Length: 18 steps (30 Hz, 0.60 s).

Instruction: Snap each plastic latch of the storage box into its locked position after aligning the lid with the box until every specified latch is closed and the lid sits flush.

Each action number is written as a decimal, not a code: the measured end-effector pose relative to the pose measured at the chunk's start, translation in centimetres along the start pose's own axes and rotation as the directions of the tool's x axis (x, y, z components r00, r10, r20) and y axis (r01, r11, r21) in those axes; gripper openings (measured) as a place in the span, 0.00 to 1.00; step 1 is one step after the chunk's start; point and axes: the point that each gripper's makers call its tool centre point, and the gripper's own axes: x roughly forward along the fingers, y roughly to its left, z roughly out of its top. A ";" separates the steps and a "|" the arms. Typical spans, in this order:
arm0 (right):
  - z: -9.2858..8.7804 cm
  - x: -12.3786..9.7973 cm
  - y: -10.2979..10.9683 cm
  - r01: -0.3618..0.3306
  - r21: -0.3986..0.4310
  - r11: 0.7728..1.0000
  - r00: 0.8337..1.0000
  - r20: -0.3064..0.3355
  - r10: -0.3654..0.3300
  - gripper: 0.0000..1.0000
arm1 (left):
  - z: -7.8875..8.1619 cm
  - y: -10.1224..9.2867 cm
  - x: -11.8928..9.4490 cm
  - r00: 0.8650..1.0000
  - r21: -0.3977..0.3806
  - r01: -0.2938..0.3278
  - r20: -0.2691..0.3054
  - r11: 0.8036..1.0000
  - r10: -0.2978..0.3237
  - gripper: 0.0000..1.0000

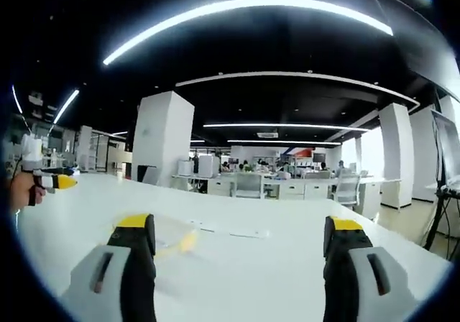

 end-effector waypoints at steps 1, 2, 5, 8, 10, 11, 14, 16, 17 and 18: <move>-0.1 -0.1 -0.1 0.004 0.002 1.000 1.000 -0.008 -0.004 1.00 | 0.0 0.0 0.0 1.000 -0.001 0.000 0.002 1.000 0.000 1.00; -0.1 -0.2 -0.2 0.012 -0.001 1.000 1.000 -0.011 -0.012 1.00 | 0.1 0.0 0.0 1.000 -0.002 0.002 0.001 1.000 -0.002 1.00; -0.1 -0.4 -0.5 0.031 -0.028 0.999 0.999 -0.014 -0.031 1.00 | 0.1 -0.1 -0.1 1.000 -0.004 -0.002 0.001 1.000 0.002 1.00; -0.1 -0.5 -0.4 0.033 -0.031 0.999 0.999 -0.021 -0.033 1.00 | 0.2 -0.3 -0.4 1.000 -0.010 -0.001 0.003 1.000 0.001 1.00; -0.1 -0.6 -0.4 0.039 -0.035 0.999 0.999 -0.022 -0.040 1.00 | 0.2 -0.3 -0.5 1.000 -0.013 -0.003 0.004 1.000 0.003 1.00; -0.2 -0.7 -0.3 0.041 -0.043 0.998 0.999 -0.023 -0.042 1.00 | 0.2 -0.3 -0.5 1.000 -0.013 -0.005 0.004 1.000 0.006 1.00; -0.3 -0.7 -0.4 0.046 -0.047 0.998 0.999 -0.026 -0.047 1.00 | 0.2 -0.1 -0.8 1.000 -0.022 -0.022 0.007 1.000 0.023 1.00; -0.4 -0.8 -0.5 0.048 -0.044 0.998 0.999 -0.025 -0.049 1.00 | 0.2 0.1 -0.9 1.000 -0.038 -0.027 0.010 0.999 0.028 1.00; -0.4 -0.8 -0.5 0.050 -0.045 0.998 0.998 -0.025 -0.051 1.00 | 0.2 0.2 -0.9 0.999 -0.040 -0.032 0.007 0.999 0.032 1.00; -0.5 -0.9 -0.6 0.053 -0.046 0.998 0.998 -0.027 -0.054 1.00 | 0.1 0.2 -0.9 0.999 -0.039 -0.034 0.006 0.999 0.034 1.00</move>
